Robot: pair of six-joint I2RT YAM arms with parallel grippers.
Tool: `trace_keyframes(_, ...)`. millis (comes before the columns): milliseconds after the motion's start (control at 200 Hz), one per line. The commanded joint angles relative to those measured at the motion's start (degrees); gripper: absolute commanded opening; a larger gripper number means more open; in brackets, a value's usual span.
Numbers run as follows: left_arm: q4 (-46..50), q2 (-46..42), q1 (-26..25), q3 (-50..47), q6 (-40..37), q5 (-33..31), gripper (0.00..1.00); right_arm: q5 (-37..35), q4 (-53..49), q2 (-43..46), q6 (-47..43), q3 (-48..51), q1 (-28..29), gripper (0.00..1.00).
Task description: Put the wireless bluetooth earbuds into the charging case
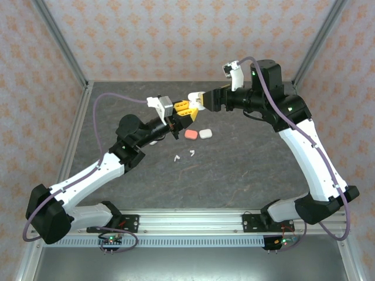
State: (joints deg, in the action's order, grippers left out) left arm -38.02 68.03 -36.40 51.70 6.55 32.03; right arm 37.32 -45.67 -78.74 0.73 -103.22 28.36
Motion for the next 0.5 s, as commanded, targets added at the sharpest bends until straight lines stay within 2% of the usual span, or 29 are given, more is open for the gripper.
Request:
trace_keyframes(0, -2.8, 0.1, -0.6, 1.4, 0.1, -1.2, 0.00, 0.7, 0.2, 1.1, -0.3, -0.7, 0.3, 0.76)
trace_keyframes(495, -3.1, 0.1, -0.6, 1.2, 0.1, -1.8, 0.00, -0.1, -0.6, 1.5, -0.7, -0.8, 0.2, 0.76)
